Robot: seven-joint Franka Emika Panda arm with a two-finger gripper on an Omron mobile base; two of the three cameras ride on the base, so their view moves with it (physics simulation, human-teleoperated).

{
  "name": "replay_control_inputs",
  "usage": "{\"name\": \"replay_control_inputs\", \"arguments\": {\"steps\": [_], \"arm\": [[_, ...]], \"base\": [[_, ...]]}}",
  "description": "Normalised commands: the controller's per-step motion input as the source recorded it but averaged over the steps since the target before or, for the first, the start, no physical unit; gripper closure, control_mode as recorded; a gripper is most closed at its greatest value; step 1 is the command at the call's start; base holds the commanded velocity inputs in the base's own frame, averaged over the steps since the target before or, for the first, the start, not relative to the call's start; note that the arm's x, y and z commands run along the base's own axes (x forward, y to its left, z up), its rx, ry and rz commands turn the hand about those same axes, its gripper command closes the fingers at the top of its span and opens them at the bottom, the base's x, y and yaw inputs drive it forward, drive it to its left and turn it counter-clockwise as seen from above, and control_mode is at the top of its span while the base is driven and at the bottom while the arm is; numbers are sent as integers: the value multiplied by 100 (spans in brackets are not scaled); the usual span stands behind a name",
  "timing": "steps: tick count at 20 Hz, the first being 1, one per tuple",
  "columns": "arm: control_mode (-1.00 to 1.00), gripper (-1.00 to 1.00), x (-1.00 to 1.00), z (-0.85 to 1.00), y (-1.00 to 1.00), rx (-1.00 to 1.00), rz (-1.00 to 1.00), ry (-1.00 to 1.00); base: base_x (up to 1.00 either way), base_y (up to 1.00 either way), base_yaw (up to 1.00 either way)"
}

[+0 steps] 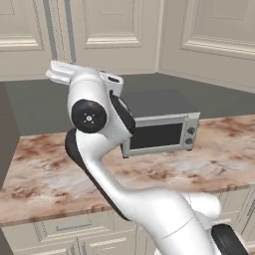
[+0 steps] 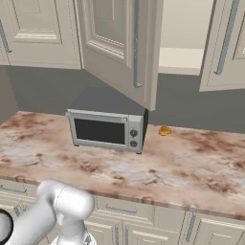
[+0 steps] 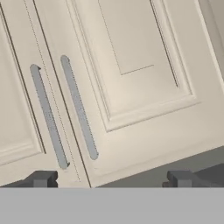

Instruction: Close all open cabinet doors.

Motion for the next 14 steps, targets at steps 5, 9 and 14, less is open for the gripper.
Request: {"name": "replay_control_inputs", "arguments": {"steps": [5,9,14], "arm": [[-100,-100,-50,0,-83,0,10,10],[-100,-100,-36,-6,-97,0,12,2],[-100,-100,-30,-11,-100,0,10,0]], "base": [[0,0,0],[0,0,0],[0,0,0]]}}
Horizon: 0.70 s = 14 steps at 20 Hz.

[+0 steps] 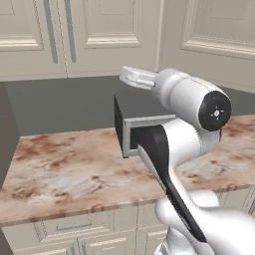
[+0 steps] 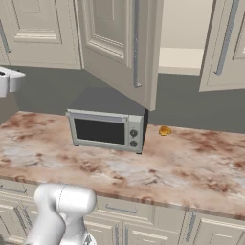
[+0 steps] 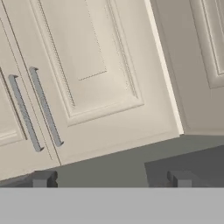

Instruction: Close all open cabinet doors.

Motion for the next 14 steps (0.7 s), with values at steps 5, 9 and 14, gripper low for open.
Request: {"name": "replay_control_inputs", "arguments": {"steps": [5,9,14], "arm": [[-100,-100,-21,-15,-96,-1,2,0],[-100,-100,0,-12,-94,-3,0,0],[-100,-100,0,-1,-88,-1,0,1]], "base": [[0,0,0],[0,0,0],[0,0,0]]}}
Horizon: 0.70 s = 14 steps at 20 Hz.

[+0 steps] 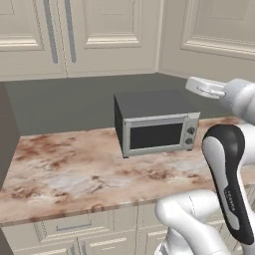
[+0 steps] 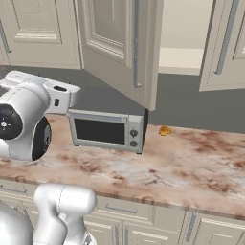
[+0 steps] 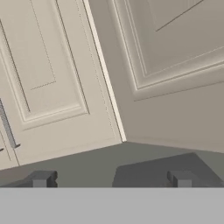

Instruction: Close all open cabinet doors.

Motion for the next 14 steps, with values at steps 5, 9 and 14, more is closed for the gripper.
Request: {"name": "replay_control_inputs", "arguments": {"steps": [5,9,14], "arm": [[-100,-100,0,-5,-62,-4,-7,0],[-100,-100,-5,-15,-42,-8,-16,0],[-100,-100,-24,-20,-45,-9,-22,0]], "base": [[0,0,0],[0,0,0],[0,0,0]]}}
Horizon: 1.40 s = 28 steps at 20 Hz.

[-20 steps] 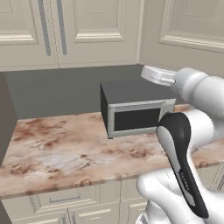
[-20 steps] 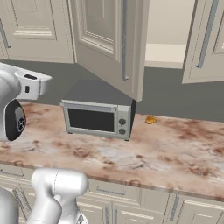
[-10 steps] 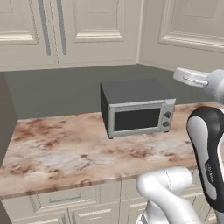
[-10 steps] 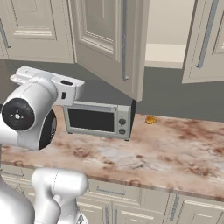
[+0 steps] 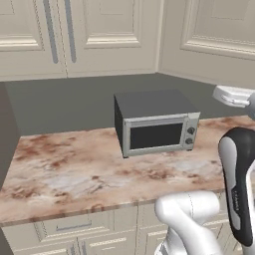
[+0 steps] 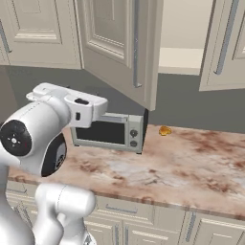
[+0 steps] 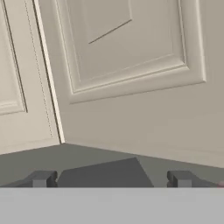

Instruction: Close all open cabinet doors.

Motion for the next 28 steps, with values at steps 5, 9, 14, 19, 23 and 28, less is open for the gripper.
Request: {"name": "replay_control_inputs", "arguments": {"steps": [5,9,14,19,23,28], "arm": [[-100,-100,-5,-17,-56,-8,-24,0],[-100,-100,-3,-4,-67,-4,-19,0],[-100,-100,0,-2,-53,-4,-10,-3],[-100,-100,0,-5,-32,-4,0,-12],[-100,-100,14,-12,-9,-3,2,-11],[-100,-100,38,-8,0,-1,1,-5]], "base": [[0,0,0],[0,0,0],[0,0,0],[0,0,0],[0,0,0],[0,0,0]]}}
